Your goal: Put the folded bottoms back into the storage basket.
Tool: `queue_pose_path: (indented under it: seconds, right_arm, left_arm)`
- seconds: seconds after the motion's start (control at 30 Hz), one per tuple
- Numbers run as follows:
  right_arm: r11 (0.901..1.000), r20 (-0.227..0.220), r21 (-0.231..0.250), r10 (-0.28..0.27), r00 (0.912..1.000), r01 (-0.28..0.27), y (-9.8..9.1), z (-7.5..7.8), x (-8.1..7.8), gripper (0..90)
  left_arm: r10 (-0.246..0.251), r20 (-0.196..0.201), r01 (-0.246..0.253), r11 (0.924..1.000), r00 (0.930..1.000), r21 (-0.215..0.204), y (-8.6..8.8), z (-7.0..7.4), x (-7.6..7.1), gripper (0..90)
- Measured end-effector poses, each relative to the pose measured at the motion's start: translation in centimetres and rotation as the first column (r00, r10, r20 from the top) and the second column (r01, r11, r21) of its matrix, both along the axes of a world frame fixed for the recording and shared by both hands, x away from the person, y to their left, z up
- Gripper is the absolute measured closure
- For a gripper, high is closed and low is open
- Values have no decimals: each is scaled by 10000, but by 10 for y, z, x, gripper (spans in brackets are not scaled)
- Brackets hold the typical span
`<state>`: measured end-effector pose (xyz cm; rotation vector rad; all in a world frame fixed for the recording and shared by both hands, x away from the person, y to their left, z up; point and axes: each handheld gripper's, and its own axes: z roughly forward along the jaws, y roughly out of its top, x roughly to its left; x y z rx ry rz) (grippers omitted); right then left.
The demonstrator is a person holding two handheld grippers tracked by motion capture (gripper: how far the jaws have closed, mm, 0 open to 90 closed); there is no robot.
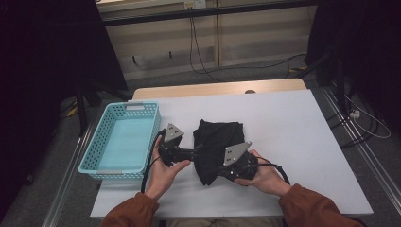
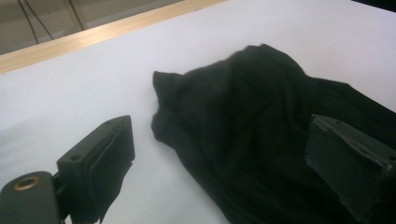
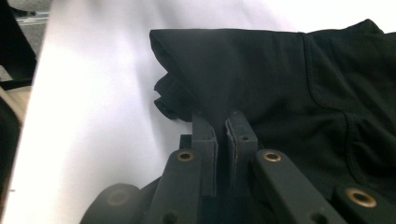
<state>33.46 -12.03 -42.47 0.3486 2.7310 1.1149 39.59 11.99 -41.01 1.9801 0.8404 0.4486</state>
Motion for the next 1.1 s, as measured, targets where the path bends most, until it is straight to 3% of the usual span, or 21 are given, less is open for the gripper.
queue_pose_path:
  seconds: [0.13, 0.33, 0.37, 0.5, 0.57, 0.63, 0.77, 0.87, 0.97, 1.03, 1.1]
  right_arm:
    - [10000, -65, 19, 89, 9999, -89, 1, 0, -6, 853]
    - [9997, -48, 52, 222, 9997, -222, 2, 0, -15, 853]
    - [9997, -111, 90, 239, 9997, -238, 2, 0, -16, 853]
    - [9995, -134, 111, 310, 9994, -309, 3, 1, -19, 853]
    - [9994, -137, 124, 337, 9993, -335, 2, 1, -21, 852]
    - [9993, -163, 178, 317, 9994, -314, 2, 2, -22, 853]
    - [9995, -155, 185, 268, 9995, -265, 2, 2, -24, 852]
    - [9995, -155, 132, 303, 9994, -301, 3, 0, -25, 851]
    - [9993, -155, 126, 349, 9993, -347, 3, 0, -24, 851]
    - [9993, -173, 108, 370, 9992, -368, 3, -1, -24, 851]
    - [9992, -159, 76, 395, 9991, -394, 3, -2, -24, 851]
  left_arm:
    - [-39, -70, 37, 9997, 10000, -246, -4, -1, 10, 87]
    - [276, -512, -281, 9996, 9983, -102, -14, -8, 34, 141]
    - [336, -485, -330, 9994, 9983, 131, -16, -9, 38, 154]
    - [350, -641, -330, 9989, 9973, 327, -23, -17, 56, 158]
    - [667, -752, -637, 9971, 9949, 417, -25, -20, 63, 137]
    - [695, -947, -673, 9974, 9931, 259, -25, -23, 70, 143]
    - [724, -1219, -695, 9972, 9899, 276, -21, -28, 81, 242]
    - [1056, -1457, -972, 9932, 9837, 638, -18, -31, 85, 382]
    - [899, -1714, -908, 9959, 9811, 23, -16, -33, 87, 388]
    - [838, -1763, -849, 9964, 9808, 11, -18, -32, 87, 388]
    - [474, -1889, -530, 9983, 9808, -245, -20, -33, 86, 388]
